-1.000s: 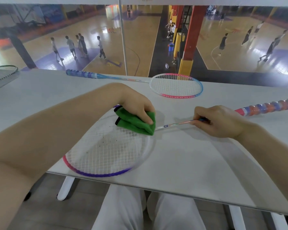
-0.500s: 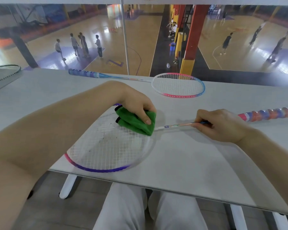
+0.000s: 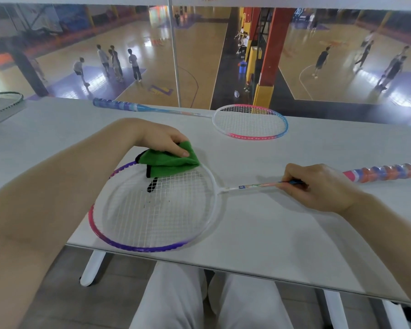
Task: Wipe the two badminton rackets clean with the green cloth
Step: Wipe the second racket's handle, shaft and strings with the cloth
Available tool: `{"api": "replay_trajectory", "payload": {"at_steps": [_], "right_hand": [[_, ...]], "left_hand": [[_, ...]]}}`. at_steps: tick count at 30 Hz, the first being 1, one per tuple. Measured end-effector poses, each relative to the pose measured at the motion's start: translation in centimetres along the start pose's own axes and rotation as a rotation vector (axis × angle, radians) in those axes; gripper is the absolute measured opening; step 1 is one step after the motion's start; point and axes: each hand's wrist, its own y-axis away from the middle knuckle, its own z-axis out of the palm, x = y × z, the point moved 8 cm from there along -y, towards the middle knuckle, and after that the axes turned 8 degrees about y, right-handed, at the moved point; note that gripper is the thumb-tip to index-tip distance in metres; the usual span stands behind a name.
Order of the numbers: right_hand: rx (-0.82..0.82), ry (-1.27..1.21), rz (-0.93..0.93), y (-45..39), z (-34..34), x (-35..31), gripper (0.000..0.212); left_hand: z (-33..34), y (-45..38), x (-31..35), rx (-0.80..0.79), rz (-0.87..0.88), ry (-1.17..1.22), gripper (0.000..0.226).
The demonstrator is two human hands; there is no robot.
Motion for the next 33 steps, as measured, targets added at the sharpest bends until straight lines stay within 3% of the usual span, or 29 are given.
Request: {"api": "replay_trajectory", "payload": {"at_steps": [12, 16, 20, 27, 33], "right_hand": [[-0.017, -0.014, 0.028, 1.0, -0.4, 1.0, 0.058], [-0.017, 0.016, 0.073, 1.2, -0.6, 1.7, 0.039], [-0.059, 0.027, 0.132, 1.5, -0.8, 2.5, 0.022], [-0.093, 0.043, 0.225, 2.4, -1.1, 3.5, 0.015], [-0.062, 0.002, 0.257, 2.6, -1.4, 4.0, 0.023]], "left_hand": [[-1.7, 2.4, -5.1, 0.095, -0.065, 0.229, 0.021], [-1.9, 3.1, -6.2, 0.138, -0.069, 0.325, 0.051], [-2.5, 3.6, -7.3, 0.206, -0.071, 0.356, 0.024], [-2.8, 5.2, -8.3, 0.38, -0.053, 0.52, 0.021], [-2.9, 5.9, -9.4, 0.673, -0.052, 0.674, 0.018]]}}
